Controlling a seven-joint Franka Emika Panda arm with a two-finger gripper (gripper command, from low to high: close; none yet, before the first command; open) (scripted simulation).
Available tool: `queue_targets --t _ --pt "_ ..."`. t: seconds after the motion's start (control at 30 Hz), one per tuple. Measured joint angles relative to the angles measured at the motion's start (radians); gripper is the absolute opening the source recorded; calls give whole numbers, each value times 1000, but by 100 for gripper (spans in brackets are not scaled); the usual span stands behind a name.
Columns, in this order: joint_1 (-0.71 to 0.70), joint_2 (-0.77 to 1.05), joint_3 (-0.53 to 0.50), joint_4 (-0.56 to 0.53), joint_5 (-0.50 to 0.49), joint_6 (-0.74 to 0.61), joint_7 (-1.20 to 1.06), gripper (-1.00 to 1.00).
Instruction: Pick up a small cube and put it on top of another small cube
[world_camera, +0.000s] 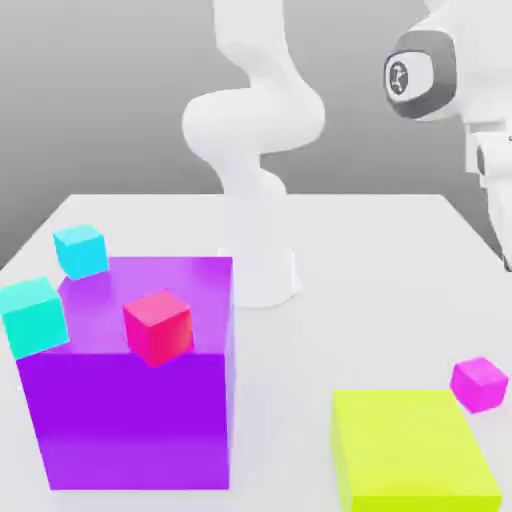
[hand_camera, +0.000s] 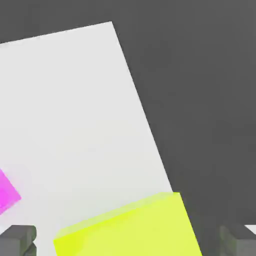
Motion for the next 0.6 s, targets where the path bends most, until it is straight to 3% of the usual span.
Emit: queue_targets --t 0.2,0.37,0.4,0.6 --pt "97 218 41 -56 -119 106 -150 0" --pt "146 400 -8 -32 -193 244 -122 0" --pt "152 423 -15 -28 -198 262 -118 -100" --pt "155 434 -19 -26 -203 270 -114 -100"
